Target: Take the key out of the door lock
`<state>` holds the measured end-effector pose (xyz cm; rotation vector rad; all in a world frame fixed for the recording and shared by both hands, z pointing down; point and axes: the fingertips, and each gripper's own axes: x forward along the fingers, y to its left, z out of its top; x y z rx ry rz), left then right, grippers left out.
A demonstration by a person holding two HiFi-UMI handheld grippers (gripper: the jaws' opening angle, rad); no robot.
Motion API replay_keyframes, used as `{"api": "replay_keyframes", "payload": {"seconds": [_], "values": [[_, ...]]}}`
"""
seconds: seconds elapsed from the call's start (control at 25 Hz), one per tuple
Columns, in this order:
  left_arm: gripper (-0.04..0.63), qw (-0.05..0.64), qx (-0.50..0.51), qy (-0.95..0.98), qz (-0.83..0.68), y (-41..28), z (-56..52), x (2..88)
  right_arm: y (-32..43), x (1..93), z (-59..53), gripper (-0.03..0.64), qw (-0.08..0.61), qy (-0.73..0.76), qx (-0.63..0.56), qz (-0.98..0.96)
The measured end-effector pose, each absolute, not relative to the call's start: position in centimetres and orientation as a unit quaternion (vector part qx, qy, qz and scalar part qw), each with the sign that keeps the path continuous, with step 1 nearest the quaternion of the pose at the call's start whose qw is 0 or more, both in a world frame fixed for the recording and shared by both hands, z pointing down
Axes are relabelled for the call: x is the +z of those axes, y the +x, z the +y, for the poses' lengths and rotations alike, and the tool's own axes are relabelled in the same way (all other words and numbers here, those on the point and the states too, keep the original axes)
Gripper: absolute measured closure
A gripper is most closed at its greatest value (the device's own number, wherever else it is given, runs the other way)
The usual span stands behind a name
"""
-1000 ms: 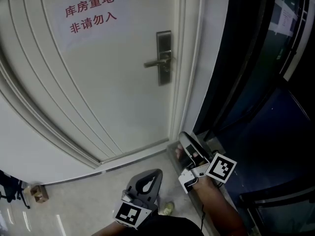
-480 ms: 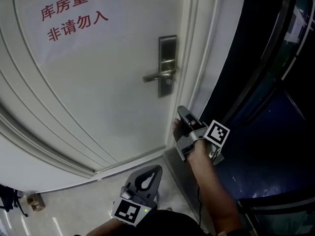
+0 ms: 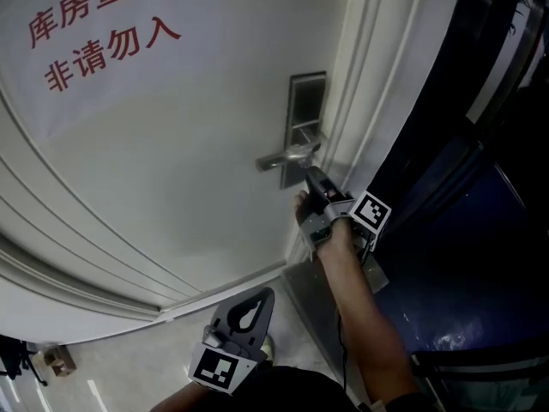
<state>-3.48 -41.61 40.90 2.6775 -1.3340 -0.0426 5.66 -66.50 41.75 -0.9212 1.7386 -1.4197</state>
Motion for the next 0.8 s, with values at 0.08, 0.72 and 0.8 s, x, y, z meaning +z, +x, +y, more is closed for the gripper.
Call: {"api": "replay_keyframes", "payload": {"seconds": [0.08, 0.72, 0.8], "values": [[0.589, 0.075, -0.016, 0.892, -0.445, -3.9, -42.3, 40.9, 5.5, 41.8, -67.4, 0.537, 0.353, -0.360, -0.549, 0.667], [0.589, 0.082, -0.015, 0.892, -0.445, -4.9, -43.6, 41.5, 4.2, 41.9, -69.6, 0.591, 0.349, -0.354, -0.575, 0.650], [0.589, 0.082, -0.015, 0.892, -0.445, -4.8, -43.5, 41.4, 4.2, 42.0, -69.5, 0.592, 0.350, -0.353, -0.579, 0.646]]}}
